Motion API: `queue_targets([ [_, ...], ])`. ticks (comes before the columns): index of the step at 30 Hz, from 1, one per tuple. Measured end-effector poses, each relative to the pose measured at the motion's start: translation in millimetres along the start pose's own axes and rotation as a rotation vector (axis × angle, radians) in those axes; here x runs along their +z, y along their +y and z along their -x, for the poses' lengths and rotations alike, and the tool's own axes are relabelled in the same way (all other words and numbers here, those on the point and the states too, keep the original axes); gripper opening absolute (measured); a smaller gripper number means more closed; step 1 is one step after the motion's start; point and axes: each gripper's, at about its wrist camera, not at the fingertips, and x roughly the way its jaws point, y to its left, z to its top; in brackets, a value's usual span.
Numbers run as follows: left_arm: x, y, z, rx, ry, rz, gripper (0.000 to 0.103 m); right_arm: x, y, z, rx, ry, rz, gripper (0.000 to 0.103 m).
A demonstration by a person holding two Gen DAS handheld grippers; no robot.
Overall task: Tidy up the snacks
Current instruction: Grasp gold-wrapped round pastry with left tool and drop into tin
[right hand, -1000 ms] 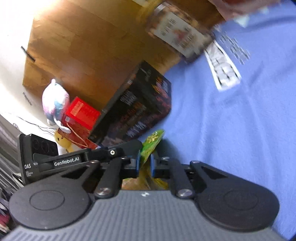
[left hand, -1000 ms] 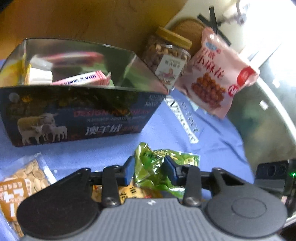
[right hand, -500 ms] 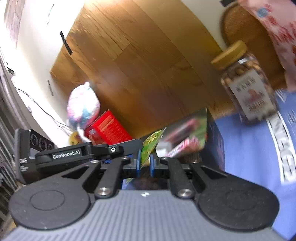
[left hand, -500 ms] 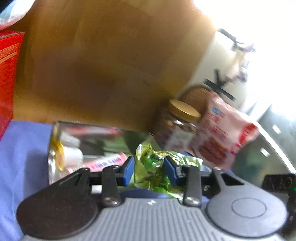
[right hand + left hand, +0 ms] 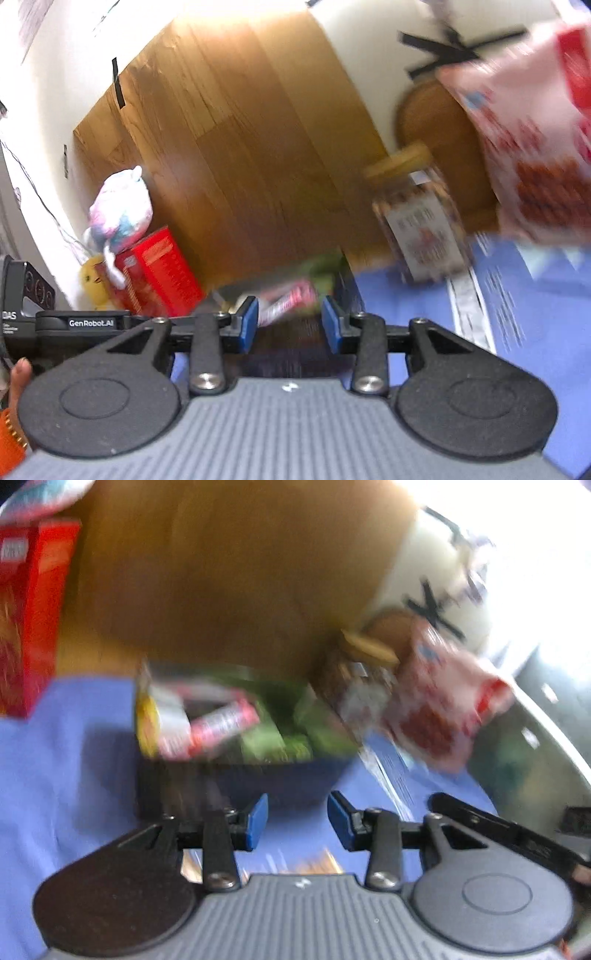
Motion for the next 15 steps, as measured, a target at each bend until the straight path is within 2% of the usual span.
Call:
queue_targets([
  [3,-27.5,-14.0,0.8,-0.063,0.096,-0.006,0.036,-25.3,-16.5,25.3,0.000,0.074,-0.085,0.042],
  [5,-42.9,-23.3,0.5,-0.083,0.138,-0.016,0.042,-42.1,-25.2,37.6,-0.007,0.116,-0.143,0.042],
  [8,-58.5,-33.3,-4.1,-0.050,0.167,-0.044,0.045,-63.0,-34.6,58.8,-0.037,0.131,-0.212,0.042],
  [11,-61.5,-35.7,-12.1,-0.048,0.193,-0.039,0.045,-79.9,-42.8,79.8,-0.013,0.136,-0.301,0.042],
  [15,-58.9,-44.4,-28.7,-0.043,0.218,-0.061,0.045,-87.6,-29.8,89.3,0.041,0.154,-0.269,0.042],
])
